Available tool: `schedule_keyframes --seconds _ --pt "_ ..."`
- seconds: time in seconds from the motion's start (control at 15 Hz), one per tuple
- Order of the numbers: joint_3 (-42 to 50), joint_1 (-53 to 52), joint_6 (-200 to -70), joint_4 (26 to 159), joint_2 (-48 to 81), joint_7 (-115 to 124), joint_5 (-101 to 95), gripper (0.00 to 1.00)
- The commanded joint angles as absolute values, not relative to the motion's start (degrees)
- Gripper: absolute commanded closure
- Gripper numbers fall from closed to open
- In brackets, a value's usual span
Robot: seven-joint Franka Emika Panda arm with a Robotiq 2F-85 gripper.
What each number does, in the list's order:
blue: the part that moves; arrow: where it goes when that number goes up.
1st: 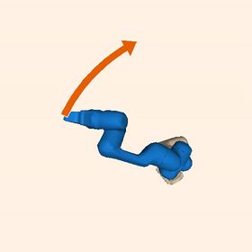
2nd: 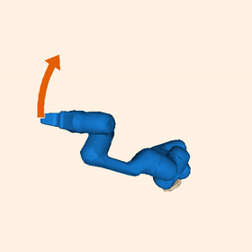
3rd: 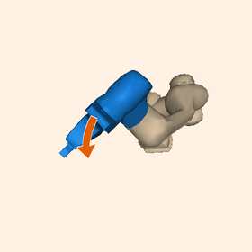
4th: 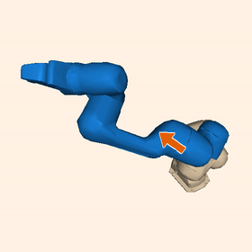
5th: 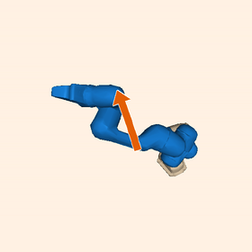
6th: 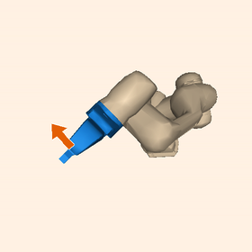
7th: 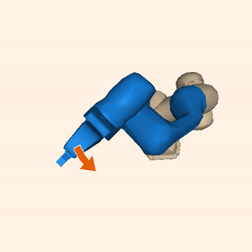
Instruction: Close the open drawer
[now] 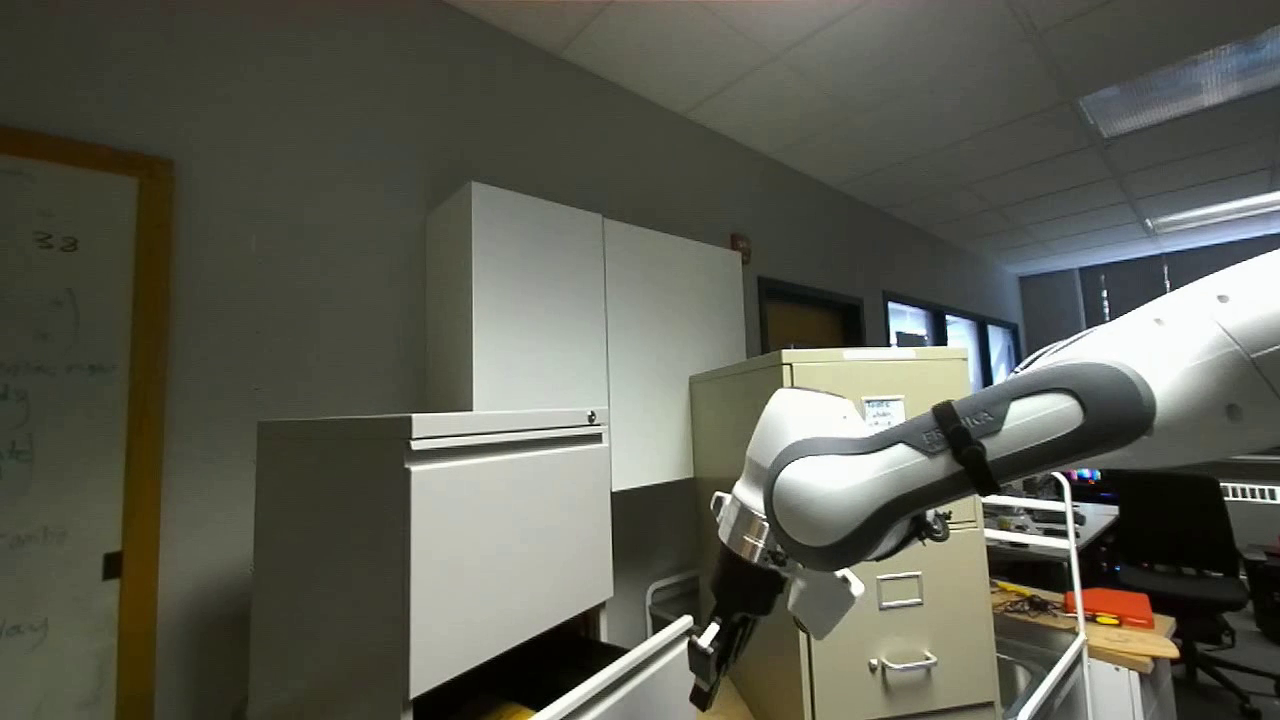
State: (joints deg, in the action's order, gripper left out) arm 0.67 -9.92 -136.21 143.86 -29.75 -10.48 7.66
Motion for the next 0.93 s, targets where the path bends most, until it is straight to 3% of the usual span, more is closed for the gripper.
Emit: schedule_keyframes --seconds 0.0,0.87 --pt "-0.35 -10.39 -136.75 137.14 -20.36 -8.79 9.79 1.0" --pt "-1.44 -9.35 -138.69 117.65 -2.13 -11.34 29.57 1.0"
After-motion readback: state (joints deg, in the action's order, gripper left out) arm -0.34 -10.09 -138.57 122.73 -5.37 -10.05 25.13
